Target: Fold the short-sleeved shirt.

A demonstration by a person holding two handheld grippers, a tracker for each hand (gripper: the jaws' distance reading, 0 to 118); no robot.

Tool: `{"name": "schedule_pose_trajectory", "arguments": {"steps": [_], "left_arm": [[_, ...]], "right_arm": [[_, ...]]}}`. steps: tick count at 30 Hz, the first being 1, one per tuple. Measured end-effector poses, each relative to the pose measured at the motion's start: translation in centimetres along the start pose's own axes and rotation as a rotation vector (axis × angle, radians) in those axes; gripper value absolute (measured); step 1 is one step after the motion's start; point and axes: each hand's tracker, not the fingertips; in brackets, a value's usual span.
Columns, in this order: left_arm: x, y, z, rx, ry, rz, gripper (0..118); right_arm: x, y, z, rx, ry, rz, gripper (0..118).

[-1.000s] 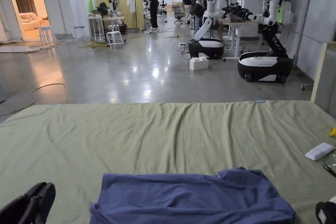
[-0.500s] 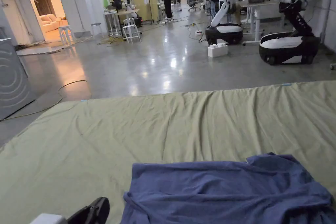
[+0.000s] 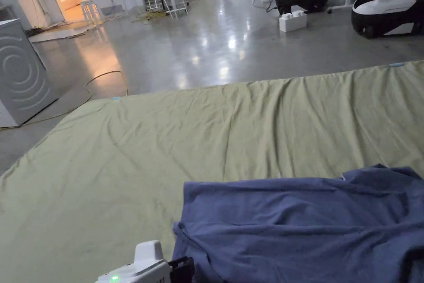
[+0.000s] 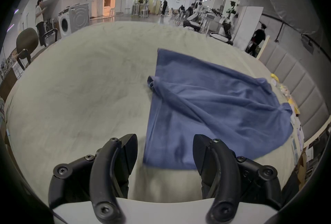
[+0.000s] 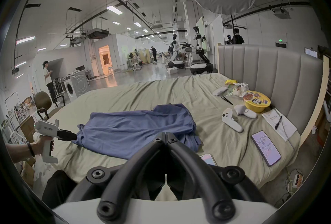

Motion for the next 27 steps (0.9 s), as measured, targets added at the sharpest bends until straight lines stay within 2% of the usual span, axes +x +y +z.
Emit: {"name": "schedule_pose_trajectory", "arguments": {"steps": [2,4,5,6,8,10,11,12,13,14,16,19,22,23,24,25,26,27], "left_arm": [[0.0,0.2,-1.6,-0.045,-0.009,0.007,63],[0.8,0.2,-1.9,-0.052,0.039,-0.045,49],[1.5,0.1,-1.4,-0.034,0.053,-0.089,34],[1.9,0.1,-1.2,-0.026,0.044,-0.124,12],[2.9,-0.3,-1.2,-0.036,0.021,-0.198,10],[3.6,-0.6,-2.3,-0.072,0.058,-0.269,10],[3.5,-0.5,-2.8,-0.083,0.064,-0.282,10],[3.5,-0.5,-3.1,-0.091,0.058,-0.268,10],[3.4,-0.2,-3.1,-0.098,0.053,-0.258,10],[3.2,0.2,-3.0,-0.112,0.046,-0.237,10],[2.8,0.5,-2.9,-0.128,0.034,-0.213,10],[2.7,0.6,-3.1,-0.133,0.025,-0.199,10],[2.6,0.3,-3.0,-0.125,0.023,-0.193,10],[2.5,0.3,-3.3,-0.123,0.024,-0.192,10],[2.5,0.3,-3.3,-0.122,0.026,-0.190,10],[2.5,0.3,-3.3,-0.122,0.028,-0.190,10],[2.6,0.4,-3.2,-0.123,0.029,-0.189,10],[2.7,0.7,-3.0,-0.127,0.029,-0.184,9]], "right_arm": [[0.5,-0.6,-0.4,-0.024,-0.014,-0.010,0],[0.7,-0.9,-0.9,-0.044,-0.023,-0.009,0],[0.7,-1.1,-1.1,-0.053,-0.028,-0.006,0],[0.7,-1.2,-1.3,-0.058,-0.029,-0.006,0],[0.8,-1.3,-2.5,-0.077,-0.019,-0.017,0],[1.0,-1.0,-4.6,-0.100,-0.012,-0.035,2],[1.2,-1.0,-6.1,-0.120,-0.009,-0.046,9],[1.5,-1.1,-7.9,-0.165,-0.009,-0.053,39],[1.9,-1.2,-9.8,-0.198,-0.007,-0.062,64],[3.3,-1.8,-12.4,-0.243,-0.010,-0.075,74],[4.2,-2.5,-16.5,-0.307,-0.036,-0.081,71],[5.7,-3.6,-21.9,-0.405,-0.126,-0.074,71],[6.6,-5.1,-25.9,-0.565,-0.204,-0.024,65],[6.6,-5.5,-26.7,-0.620,-0.190,-0.020,52],[6.3,-5.7,-26.4,-0.593,-0.147,-0.029,35],[5.7,-5.0,-25.9,-0.544,-0.142,-0.011,13],[5.2,-4.7,-25.8,-0.547,-0.139,-0.002,7],[4.7,-4.5,-26.1,-0.565,-0.150,0.011,7]]}}
